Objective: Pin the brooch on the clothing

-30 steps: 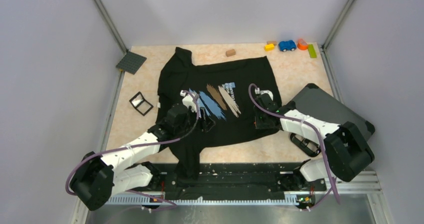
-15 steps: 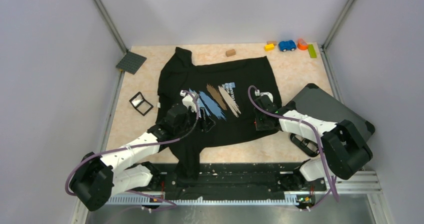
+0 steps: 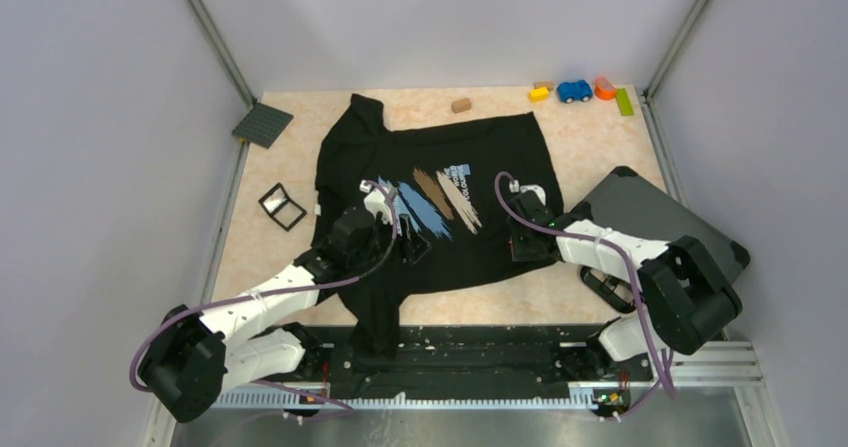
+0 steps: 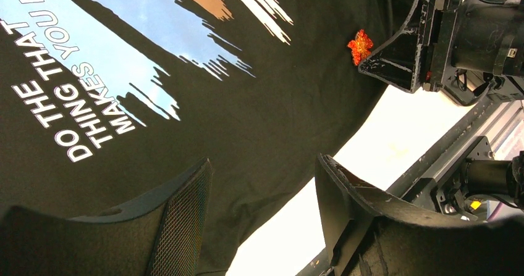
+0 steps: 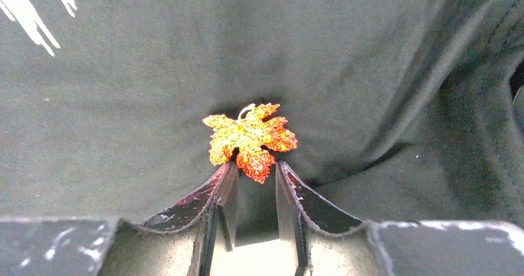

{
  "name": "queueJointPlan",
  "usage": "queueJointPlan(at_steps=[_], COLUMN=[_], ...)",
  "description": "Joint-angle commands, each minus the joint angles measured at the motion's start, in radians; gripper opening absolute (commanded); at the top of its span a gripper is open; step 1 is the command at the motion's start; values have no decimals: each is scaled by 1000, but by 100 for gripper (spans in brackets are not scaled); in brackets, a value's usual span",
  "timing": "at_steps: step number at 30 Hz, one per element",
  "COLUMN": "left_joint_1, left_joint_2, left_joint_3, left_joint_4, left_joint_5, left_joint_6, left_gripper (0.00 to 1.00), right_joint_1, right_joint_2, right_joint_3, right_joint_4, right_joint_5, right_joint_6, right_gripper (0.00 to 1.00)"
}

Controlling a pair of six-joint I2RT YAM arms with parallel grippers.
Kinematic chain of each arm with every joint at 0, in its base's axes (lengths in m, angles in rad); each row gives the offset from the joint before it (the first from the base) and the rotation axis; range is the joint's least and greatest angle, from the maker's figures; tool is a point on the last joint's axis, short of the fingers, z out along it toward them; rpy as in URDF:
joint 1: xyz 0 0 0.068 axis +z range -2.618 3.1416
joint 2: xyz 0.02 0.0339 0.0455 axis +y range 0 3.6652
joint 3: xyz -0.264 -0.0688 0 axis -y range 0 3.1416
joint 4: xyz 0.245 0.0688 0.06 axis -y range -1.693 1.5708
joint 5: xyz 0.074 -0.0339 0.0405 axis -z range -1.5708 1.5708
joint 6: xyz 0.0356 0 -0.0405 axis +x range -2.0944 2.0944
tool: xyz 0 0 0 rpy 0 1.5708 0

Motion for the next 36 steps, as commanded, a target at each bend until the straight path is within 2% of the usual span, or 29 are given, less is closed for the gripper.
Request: queueJointPlan(at_steps=[1,7,13,18,21,26,32,34,36], left_joint_1=[-2,-2,-5,-8,-7,-6,-6,-6,-7], left_joint_2=[-20,-28,-27,-4,39,109,189,215,237], left_joint_3=[-6,-17,-25,-12,47,96,63,42,34], left_joint_4=[32,56,126,194,190,261,475,567,593], left_joint_5=[5,31,139,174,172,234,357,382,395], left_joint_6=[-1,24,129,160,82,-147,-474,-541,-570], left_gripper=[66,66,63,62,63,64,64,63,60], right_joint_1=[-9,-9,-9,-7,4,64,176,197,212], right_joint_2=[31,21,-75,-161,-217,-283,-317,-314,-313], right_joint_3=[5,20,62,99,80,50,53,58,62], right_joint_4=[56,37,-51,-108,-63,23,103,124,147], right_joint_5=[15,8,-52,-164,-262,-373,-356,-349,-342], right_joint_6=[-19,-26,-47,-86,-129,-186,-225,-226,-224], right_gripper=[29,15,1,0,0,0,0,0,0])
